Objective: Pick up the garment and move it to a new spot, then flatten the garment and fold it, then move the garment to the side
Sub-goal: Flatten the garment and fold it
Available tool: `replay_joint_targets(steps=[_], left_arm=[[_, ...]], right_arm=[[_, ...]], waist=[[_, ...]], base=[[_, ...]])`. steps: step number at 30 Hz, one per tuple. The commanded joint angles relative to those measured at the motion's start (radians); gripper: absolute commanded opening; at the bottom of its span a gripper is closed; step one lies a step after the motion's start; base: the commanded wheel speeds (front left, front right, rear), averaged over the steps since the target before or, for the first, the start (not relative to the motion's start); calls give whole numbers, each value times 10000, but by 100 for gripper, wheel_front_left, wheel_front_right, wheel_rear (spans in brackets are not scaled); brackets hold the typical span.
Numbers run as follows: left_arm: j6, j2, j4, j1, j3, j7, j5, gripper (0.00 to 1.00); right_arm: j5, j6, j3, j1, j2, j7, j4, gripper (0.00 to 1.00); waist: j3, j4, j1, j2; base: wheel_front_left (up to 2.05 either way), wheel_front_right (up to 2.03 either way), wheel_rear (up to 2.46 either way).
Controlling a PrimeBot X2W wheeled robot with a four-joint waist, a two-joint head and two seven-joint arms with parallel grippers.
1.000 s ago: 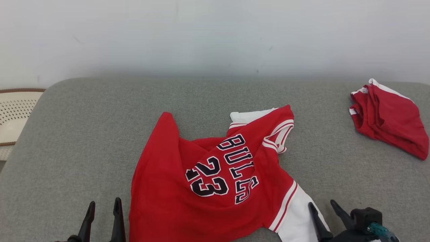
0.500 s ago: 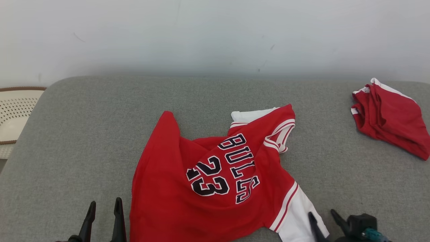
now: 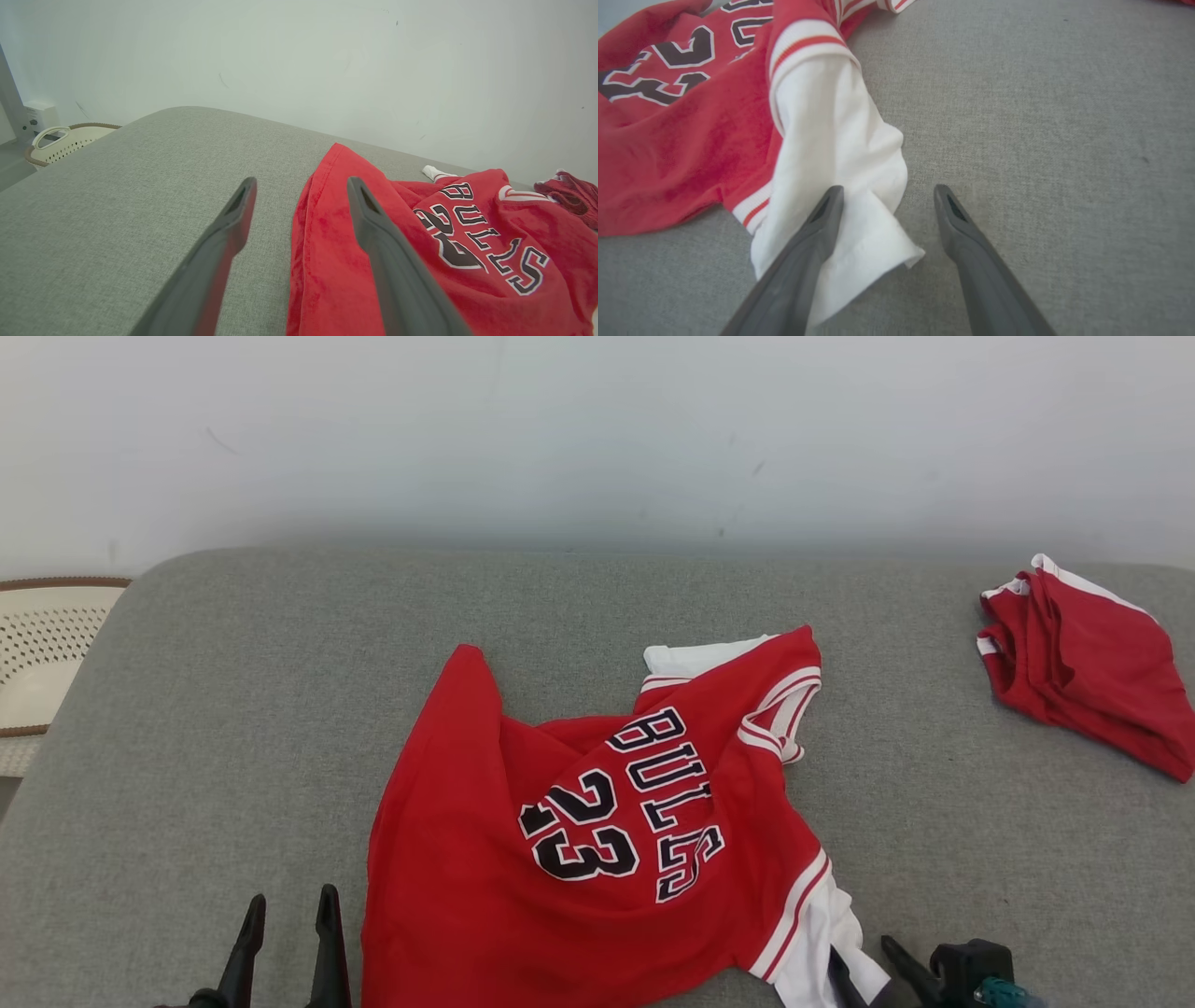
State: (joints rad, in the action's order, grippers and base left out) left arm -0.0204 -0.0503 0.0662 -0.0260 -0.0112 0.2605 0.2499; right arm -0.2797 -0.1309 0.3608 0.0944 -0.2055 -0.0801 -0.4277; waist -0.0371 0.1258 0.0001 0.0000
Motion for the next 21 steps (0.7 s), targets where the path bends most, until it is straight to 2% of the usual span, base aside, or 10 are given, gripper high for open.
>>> replay_joint_targets(steps=[1, 2, 3, 8, 12, 15, 18, 21], left_arm=[[-28, -6, 1, 54, 28, 33, -83, 100], [-24, -6, 5, 52, 29, 33, -90, 100], [-19, -7, 7, 50, 33, 33, -91, 100], [-3, -7, 23, 28, 44, 33, -87, 100], [-22, -7, 22, 50, 63, 33, -74, 100], [-37, -6, 8, 86, 56, 33, -62, 100], [-52, -6, -3, 95, 12, 33, -20, 100], [-62, -6, 5, 92, -1, 33, 3, 100]], right_arm=[[-25, 3, 89, 52, 67, 15, -45, 31], [-66, 3, 127, 82, 78, 17, -83, 10], [-92, 3, 156, 109, 70, -11, -118, 0], [-178, 3, 190, 248, 71, -200, -273, 0], [183, 3, -181, 433, -67, -704, -77, 0], [682, 3, -534, 457, -168, -1071, 239, 0], [1720, 3, -789, 391, -364, -1228, 745, 0], [2642, 3, -843, 78, -281, -1094, 1179, 0]], waist=[[-3, 0, -1, 0], [-3, 0, -1, 0], [-2, -1, -1, 0], [-5, -13, -1, 0], [9, -45, -1, 0], [20, -78, -1, 0], [17, -91, -1, 0], [-3, -103, -1, 0]], base=[[0, 0, 0], [0, 0, 0], [0, 0, 0], [0, 0, 0], [0, 0, 0], [0, 0, 0], [0, 0, 0], [0, 0, 0]])
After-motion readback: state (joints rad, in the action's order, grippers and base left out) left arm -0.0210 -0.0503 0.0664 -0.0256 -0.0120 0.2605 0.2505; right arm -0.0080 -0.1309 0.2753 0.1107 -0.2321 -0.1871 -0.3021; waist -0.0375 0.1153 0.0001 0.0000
